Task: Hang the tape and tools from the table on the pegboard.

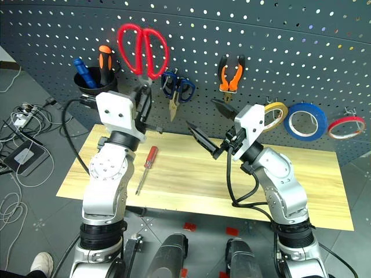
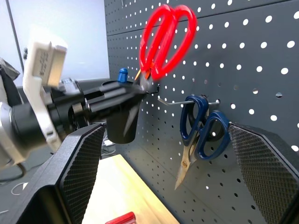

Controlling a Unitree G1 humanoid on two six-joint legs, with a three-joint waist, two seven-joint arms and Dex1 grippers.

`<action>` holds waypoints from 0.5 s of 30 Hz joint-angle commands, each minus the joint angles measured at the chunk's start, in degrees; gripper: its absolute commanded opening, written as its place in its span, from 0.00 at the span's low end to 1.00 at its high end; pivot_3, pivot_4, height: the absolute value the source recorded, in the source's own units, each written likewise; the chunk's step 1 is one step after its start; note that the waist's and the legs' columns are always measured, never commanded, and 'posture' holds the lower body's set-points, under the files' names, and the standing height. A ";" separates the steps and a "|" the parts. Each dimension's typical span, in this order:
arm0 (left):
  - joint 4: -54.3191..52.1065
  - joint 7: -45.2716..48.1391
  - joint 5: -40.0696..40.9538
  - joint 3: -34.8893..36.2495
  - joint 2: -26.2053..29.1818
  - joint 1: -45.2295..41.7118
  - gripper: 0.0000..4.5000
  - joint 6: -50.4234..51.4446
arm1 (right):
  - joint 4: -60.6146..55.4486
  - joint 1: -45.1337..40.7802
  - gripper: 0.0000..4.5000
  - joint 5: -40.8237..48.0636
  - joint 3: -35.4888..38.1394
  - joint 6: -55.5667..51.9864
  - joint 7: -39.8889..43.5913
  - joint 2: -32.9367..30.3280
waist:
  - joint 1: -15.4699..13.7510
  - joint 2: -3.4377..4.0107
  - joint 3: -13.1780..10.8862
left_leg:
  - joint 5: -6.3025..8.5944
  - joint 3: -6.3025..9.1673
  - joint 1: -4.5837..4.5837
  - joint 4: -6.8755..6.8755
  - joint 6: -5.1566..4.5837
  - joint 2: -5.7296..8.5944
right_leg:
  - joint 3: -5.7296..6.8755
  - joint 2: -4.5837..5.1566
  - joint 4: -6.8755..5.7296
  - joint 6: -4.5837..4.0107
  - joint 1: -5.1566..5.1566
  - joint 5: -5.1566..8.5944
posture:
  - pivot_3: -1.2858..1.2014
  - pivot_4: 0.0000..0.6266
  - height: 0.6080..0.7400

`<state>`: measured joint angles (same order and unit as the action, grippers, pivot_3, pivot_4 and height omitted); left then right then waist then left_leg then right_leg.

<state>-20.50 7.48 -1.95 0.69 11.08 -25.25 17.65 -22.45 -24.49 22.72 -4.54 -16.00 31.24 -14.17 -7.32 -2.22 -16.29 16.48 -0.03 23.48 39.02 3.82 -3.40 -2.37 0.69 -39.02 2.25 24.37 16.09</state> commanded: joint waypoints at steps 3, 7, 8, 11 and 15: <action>-5.02 4.10 3.08 -2.44 0.14 2.55 0.06 2.16 | -4.17 1.80 1.00 -0.52 0.04 0.36 -1.06 -0.65 | 0.19 0.03 0.05 | 0.00 -0.02 0.00 0.00 -0.01 0.01 | -0.02 0.01 0.01 0.00 -0.01 0.00 | 0.58 0.36 1.00; -6.63 6.37 4.16 -4.35 0.45 4.67 0.06 2.76 | -5.48 2.71 1.00 -0.74 -0.28 -0.40 -1.89 -0.55 | 0.38 0.06 0.10 | 0.00 0.03 0.00 0.00 -0.01 -0.03 | 0.00 -0.02 0.01 0.00 -0.02 0.00 | 0.58 0.37 1.00; -6.91 6.41 4.17 -4.49 0.45 4.91 0.06 2.84 | -5.80 3.03 1.00 -0.79 -0.43 -0.57 -2.05 -0.54 | 0.38 0.06 0.11 | 0.00 0.02 -0.01 0.01 -0.01 -0.03 | 0.00 -0.02 0.00 0.00 -0.02 0.00 | 0.58 0.37 1.00; -7.91 5.99 4.52 -4.32 0.09 5.64 0.06 4.05 | -6.68 3.76 1.00 -0.92 -0.77 -1.22 -2.53 -0.44 | 0.53 0.05 0.11 | 0.01 0.03 -0.01 0.02 -0.02 -0.01 | 0.00 -0.02 0.01 0.00 -0.04 0.00 | 0.58 0.38 1.00; -9.08 5.91 4.49 -4.51 0.41 7.38 0.06 4.86 | -6.92 3.98 1.00 -0.88 -0.69 -1.54 -3.05 -0.57 | 1.09 0.05 0.11 | 0.01 0.03 -0.01 0.02 -0.03 -0.03 | 0.00 -0.03 0.01 0.00 -0.04 0.00 | 0.58 0.38 1.00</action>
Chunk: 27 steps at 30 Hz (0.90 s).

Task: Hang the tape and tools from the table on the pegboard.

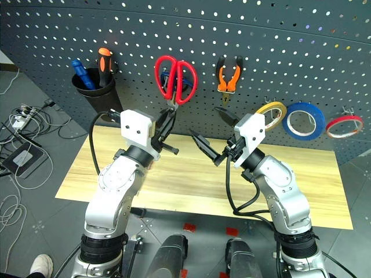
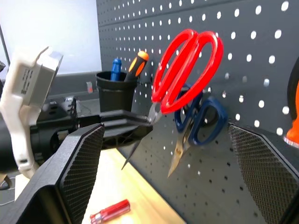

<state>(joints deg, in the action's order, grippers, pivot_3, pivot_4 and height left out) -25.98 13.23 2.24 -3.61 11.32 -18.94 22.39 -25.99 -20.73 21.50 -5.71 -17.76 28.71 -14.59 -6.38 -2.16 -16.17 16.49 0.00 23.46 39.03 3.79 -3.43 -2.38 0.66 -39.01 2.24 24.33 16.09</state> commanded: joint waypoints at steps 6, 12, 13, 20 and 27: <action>-5.14 -0.48 -0.36 0.03 0.55 3.73 0.06 0.89 | -3.39 0.32 1.00 0.47 0.70 -0.11 -0.79 -0.41 | 0.39 0.00 0.00 | 0.00 0.00 0.00 -0.01 -0.01 -0.01 | -0.01 -0.01 0.00 0.00 0.00 0.00 | 0.58 0.39 1.00; -4.01 -1.65 -2.02 0.12 1.14 5.15 0.06 2.08 | -3.31 0.33 1.00 0.60 0.79 -0.44 -1.03 -0.52 | 0.39 0.00 0.00 | 0.02 0.01 -0.01 -0.01 -0.04 -0.01 | -0.01 -0.01 0.00 0.00 0.00 0.00 | 0.58 0.40 1.00; -3.58 -1.99 -2.38 0.07 1.15 5.07 0.06 2.54 | -3.28 0.34 1.00 0.60 0.81 -0.46 -1.04 -0.55 | 0.39 0.00 0.00 | 0.04 0.01 -0.01 -0.01 -0.06 -0.01 | -0.01 -0.01 0.00 0.00 -0.01 0.00 | 0.58 0.40 1.00; -0.91 -2.96 -5.47 -1.33 2.18 4.26 0.06 3.99 | -3.01 0.47 1.00 0.53 0.93 -0.59 -1.26 -1.05 | 0.40 0.00 0.00 | 0.10 0.00 -0.02 -0.01 -0.19 -0.01 | -0.01 -0.01 0.00 0.00 -0.01 0.00 | 0.58 0.40 1.00; 0.52 -1.90 -5.96 -1.66 2.85 4.41 0.36 4.21 | -2.73 0.57 1.00 0.38 0.77 -0.48 -1.28 -1.22 | 0.42 0.00 0.00 | 0.11 0.00 -0.03 -0.01 -0.19 -0.01 | -0.01 -0.01 0.00 0.00 -0.02 0.00 | 0.58 0.41 1.00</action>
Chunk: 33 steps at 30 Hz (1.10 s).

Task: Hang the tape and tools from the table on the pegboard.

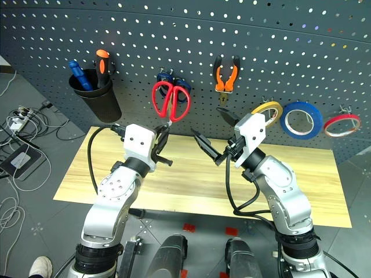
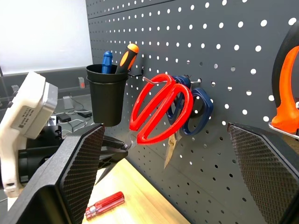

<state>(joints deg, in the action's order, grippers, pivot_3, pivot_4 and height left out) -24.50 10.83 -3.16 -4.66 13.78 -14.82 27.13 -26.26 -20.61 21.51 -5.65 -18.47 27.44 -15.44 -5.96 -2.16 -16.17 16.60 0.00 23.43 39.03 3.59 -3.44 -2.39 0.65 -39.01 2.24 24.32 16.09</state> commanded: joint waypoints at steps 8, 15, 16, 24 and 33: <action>1.13 0.72 -0.74 -0.18 1.28 4.95 0.90 -0.54 | -2.53 3.33 1.00 0.11 -0.49 1.04 2.18 -1.77 | 0.06 0.01 -0.01 | 0.02 0.00 -0.01 0.00 -0.03 0.00 | -0.01 0.00 0.01 0.00 0.00 0.00 | 0.58 0.44 1.00; 1.40 -3.11 -0.95 4.49 0.48 8.66 0.96 5.62 | -2.15 5.93 1.00 -0.52 -3.75 1.27 6.18 -4.24 | 0.35 0.04 -0.05 | 0.04 0.05 -0.06 -0.03 -0.08 -0.01 | 0.00 -0.02 0.01 -0.02 -0.04 0.01 | 0.58 0.50 1.00; 2.18 -3.44 -1.04 5.64 0.95 8.85 0.96 6.22 | -1.70 5.90 1.00 -1.02 -4.76 1.16 6.41 -4.21 | 0.42 0.06 -0.12 | 0.05 0.07 -0.07 -0.03 -0.09 -0.02 | 0.01 -0.04 0.02 -0.03 -0.07 0.02 | 0.59 0.52 1.00; 11.01 0.59 3.77 14.57 6.38 3.13 0.96 6.59 | 2.36 2.95 1.00 -5.63 -11.68 -0.97 4.34 -0.37 | 1.09 0.31 -2.41 | 0.06 0.17 -0.32 -0.09 -0.11 0.00 | 0.01 -0.05 -0.03 -0.13 -0.25 0.08 | 0.60 0.66 1.00; 27.91 6.19 6.71 13.98 10.22 -7.73 0.96 5.06 | 2.28 -0.44 1.00 -5.60 -12.31 -5.90 2.34 4.04 | 1.57 0.52 -6.66 | 0.06 0.59 -0.24 -0.07 -0.10 0.03 | 0.02 -0.08 -0.11 -0.13 -0.11 0.08 | 0.59 0.79 1.00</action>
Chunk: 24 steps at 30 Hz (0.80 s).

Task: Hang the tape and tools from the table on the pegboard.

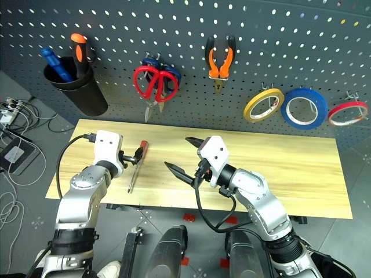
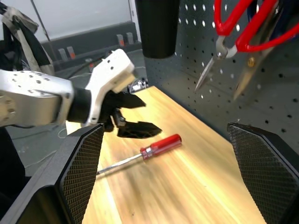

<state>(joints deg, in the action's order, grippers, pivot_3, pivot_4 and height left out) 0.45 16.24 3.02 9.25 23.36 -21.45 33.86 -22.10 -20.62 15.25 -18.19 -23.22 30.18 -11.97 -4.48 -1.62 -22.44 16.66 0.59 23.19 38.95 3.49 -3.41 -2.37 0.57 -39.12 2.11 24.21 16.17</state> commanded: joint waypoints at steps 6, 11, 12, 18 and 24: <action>10.59 -0.04 2.61 1.51 -0.71 -4.16 0.96 -0.20 | -3.17 -0.79 1.00 0.41 0.61 -3.70 -1.79 0.86 | 0.45 0.04 -1.90 | -0.01 0.06 0.18 0.00 0.02 -0.07 | 0.04 -0.05 -0.09 0.00 0.22 0.00 | 0.58 0.82 1.00; 12.80 0.73 3.17 0.83 -0.14 -4.65 0.87 1.04 | -4.50 0.15 1.00 0.84 0.50 -5.17 -2.26 0.83 | 0.73 0.07 -2.52 | -0.02 0.09 0.22 0.00 0.04 -0.06 | 0.06 -0.04 -0.09 0.00 0.27 0.00 | 0.58 0.83 1.00; 13.43 1.08 3.10 0.73 0.29 -4.98 0.82 0.62 | -4.73 0.22 1.00 0.89 0.40 -5.37 -2.30 0.92 | 0.74 0.07 -2.63 | -0.05 0.10 0.22 0.00 0.09 -0.06 | 0.07 -0.03 -0.10 0.00 0.26 0.00 | 0.58 0.83 1.00; 15.25 1.54 3.01 0.34 1.30 -6.24 0.40 -0.25 | -4.73 -0.47 1.00 0.84 0.35 -5.99 -2.78 1.91 | 1.31 0.08 -2.68 | -0.10 0.12 0.22 -0.04 0.17 -0.06 | 0.07 -0.04 -0.05 0.01 0.26 0.01 | 0.58 0.82 1.00; 14.65 1.46 2.86 0.07 1.35 -6.46 0.21 0.01 | -3.41 -1.31 1.00 0.92 1.02 -5.32 -2.06 2.01 | 1.35 0.08 -2.70 | -0.19 0.12 0.23 -0.07 0.35 -0.07 | 0.07 -0.04 0.01 0.02 0.26 0.01 | 0.58 0.79 1.00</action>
<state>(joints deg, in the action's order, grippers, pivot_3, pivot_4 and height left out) 15.92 17.69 5.99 9.38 23.94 -28.71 33.87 -24.03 -21.57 15.25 -17.59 -29.45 27.53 -10.29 -3.13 -1.54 -25.14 16.46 0.71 23.43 38.88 3.84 -3.48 -2.29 0.54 -39.10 2.13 24.47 16.18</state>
